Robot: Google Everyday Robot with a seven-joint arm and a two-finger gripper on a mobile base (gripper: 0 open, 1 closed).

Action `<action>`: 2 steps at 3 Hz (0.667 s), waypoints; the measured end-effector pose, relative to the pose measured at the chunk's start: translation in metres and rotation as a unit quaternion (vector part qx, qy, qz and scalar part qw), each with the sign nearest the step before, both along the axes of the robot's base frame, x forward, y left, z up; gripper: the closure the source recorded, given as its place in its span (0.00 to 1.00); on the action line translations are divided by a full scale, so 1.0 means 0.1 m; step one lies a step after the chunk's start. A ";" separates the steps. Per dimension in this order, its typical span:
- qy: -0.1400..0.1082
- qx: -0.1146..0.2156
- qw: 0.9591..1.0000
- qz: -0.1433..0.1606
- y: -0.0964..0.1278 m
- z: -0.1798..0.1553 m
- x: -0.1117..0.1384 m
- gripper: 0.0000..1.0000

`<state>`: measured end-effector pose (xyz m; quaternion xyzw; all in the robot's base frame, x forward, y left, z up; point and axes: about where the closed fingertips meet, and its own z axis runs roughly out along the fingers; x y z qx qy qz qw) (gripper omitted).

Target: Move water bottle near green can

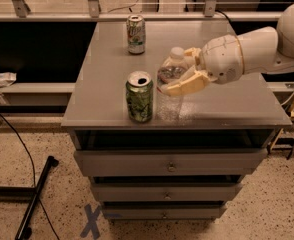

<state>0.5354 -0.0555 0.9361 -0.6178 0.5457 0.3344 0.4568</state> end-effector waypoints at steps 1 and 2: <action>0.000 0.000 1.000 0.002 0.02 0.00 0.00 0.28; 0.000 0.000 1.000 0.004 0.05 0.00 -0.01 0.05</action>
Offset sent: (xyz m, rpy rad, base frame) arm -0.0004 0.0023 -0.0001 -0.0001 0.0003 0.0044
